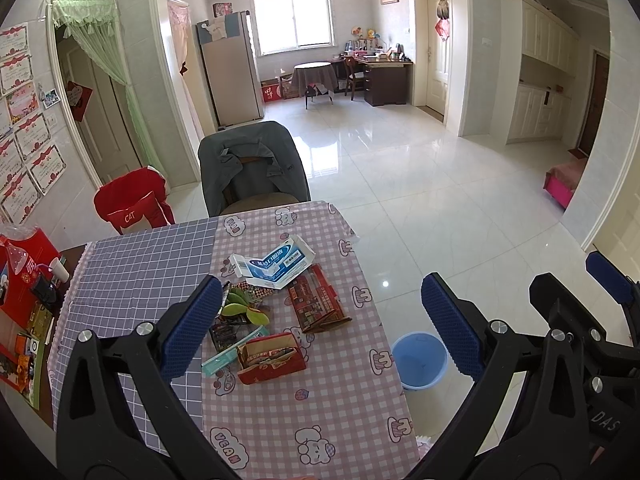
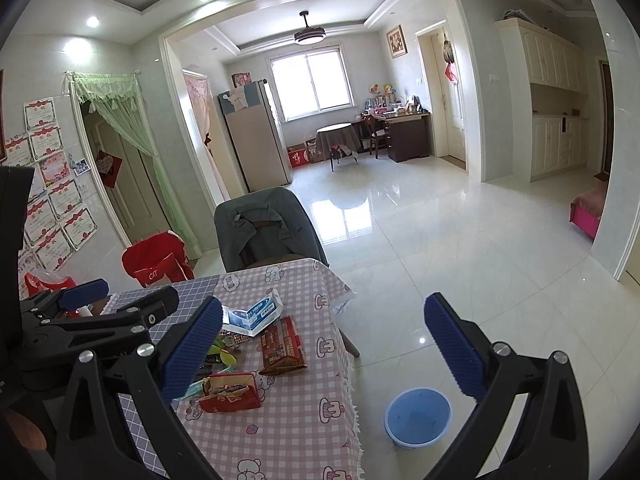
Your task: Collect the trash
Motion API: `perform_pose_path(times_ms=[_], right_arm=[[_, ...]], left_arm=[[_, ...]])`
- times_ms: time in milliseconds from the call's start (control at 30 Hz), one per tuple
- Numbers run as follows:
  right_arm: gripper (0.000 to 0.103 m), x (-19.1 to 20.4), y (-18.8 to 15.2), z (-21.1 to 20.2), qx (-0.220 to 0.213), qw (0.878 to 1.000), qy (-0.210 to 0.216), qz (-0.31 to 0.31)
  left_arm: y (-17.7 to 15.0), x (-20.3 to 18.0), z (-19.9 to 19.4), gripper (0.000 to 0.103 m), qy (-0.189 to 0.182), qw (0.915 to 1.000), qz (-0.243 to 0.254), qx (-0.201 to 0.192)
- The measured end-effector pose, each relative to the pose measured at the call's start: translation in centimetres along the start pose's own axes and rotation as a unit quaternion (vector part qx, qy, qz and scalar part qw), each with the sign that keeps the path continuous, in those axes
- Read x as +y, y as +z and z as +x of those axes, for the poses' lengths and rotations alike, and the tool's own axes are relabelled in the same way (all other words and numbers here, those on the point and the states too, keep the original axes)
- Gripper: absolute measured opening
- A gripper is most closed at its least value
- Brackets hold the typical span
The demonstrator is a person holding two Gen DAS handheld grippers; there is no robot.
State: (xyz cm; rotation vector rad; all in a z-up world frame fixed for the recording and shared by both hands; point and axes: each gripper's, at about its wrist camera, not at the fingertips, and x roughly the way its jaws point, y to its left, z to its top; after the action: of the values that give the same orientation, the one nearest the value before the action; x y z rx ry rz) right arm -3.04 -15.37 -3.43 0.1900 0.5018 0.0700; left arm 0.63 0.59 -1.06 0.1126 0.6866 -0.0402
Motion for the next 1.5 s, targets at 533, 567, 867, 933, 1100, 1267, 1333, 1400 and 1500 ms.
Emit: perform_pose_path(times_ms=[533, 567, 867, 933, 1100, 1267, 1333, 1400, 1500], right_arm=[[0.099, -0.2, 0.0, -0.2, 0.007, 1.0, 0.003, 0.01], [0.099, -0.3, 0.1, -0.3, 0.008, 1.0, 0.003, 0.011], [0.099, -1.0, 0.3, 0.1, 0.022, 0.999, 0.017, 0.019], [0.099, -1.2, 0.5, 0.1, 0.024, 0.999, 0.024, 0.02], [0.099, -2.1, 0.7, 0.3, 0.026, 0.999, 0.034, 0.017], [0.099, -3.7, 1.3, 0.9, 0.033, 0.998, 0.047, 0.015], [0.099, -4.1, 1.5, 1.2, 0.032, 0.998, 0.051, 0.009], [0.099, -4.8, 1.9, 1.6, 0.034, 0.998, 0.057, 0.007], [0.099, -5.2, 2.2, 2.4, 0.039, 0.998, 0.058, -0.001]], left_arm=[[0.0, -0.1, -0.1, 0.098, 0.0, 1.0, 0.0, 0.001], [0.0, -0.1, -0.1, 0.098, 0.001, 1.0, 0.0, 0.001], [-0.5, -0.1, -0.2, 0.098, 0.005, 1.0, 0.0, 0.005], [-0.7, -0.2, -0.2, 0.098, 0.006, 1.0, -0.001, 0.007], [-0.5, -0.8, 0.0, 0.098, 0.015, 0.9998, -0.004, 0.015], [-0.5, -1.9, -0.1, 0.098, 0.028, 0.9993, -0.006, 0.022], [-0.4, -2.4, -0.2, 0.098, 0.037, 0.999, -0.01, 0.025], [-0.3, -2.6, -0.1, 0.098, 0.045, 0.9984, -0.018, 0.028], [-0.3, -2.7, 0.3, 0.098, 0.05, 0.9973, -0.033, 0.043]])
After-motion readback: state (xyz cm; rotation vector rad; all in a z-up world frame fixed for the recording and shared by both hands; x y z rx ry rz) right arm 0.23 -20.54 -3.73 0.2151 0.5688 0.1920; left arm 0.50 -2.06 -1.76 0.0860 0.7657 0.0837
